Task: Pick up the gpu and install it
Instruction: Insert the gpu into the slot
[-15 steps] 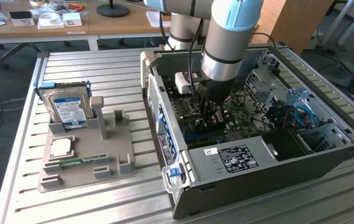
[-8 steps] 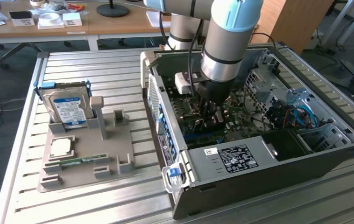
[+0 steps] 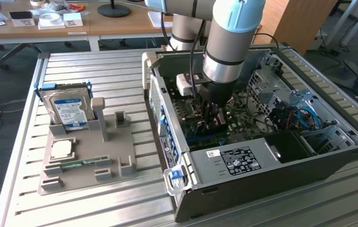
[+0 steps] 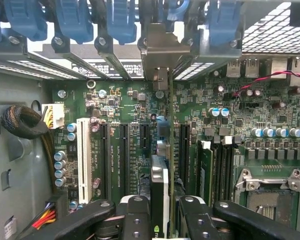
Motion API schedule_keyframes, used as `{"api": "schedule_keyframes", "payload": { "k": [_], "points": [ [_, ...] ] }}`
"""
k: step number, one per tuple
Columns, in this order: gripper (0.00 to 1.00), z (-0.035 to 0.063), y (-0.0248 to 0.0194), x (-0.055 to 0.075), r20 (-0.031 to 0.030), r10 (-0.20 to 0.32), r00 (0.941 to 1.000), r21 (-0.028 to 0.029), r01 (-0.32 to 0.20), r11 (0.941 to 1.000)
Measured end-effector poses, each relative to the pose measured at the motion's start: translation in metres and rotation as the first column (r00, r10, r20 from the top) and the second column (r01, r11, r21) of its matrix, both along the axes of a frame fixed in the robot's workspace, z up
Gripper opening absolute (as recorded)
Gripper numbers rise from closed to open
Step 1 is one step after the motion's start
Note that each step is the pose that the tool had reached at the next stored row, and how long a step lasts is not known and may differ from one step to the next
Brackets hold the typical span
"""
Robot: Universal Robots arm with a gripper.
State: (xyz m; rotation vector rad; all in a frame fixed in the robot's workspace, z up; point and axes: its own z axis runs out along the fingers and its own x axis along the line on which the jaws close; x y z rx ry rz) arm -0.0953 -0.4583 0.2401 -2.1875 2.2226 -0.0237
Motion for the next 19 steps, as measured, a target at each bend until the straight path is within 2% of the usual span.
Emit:
{"api": "schedule_keyframes", "payload": {
  "k": [19],
  "points": [
    [0.27,-0.0023,0.0001,-0.0009,0.0002,0.000,1.0000,0.0002,0.000,1.0000]
  ]
}}
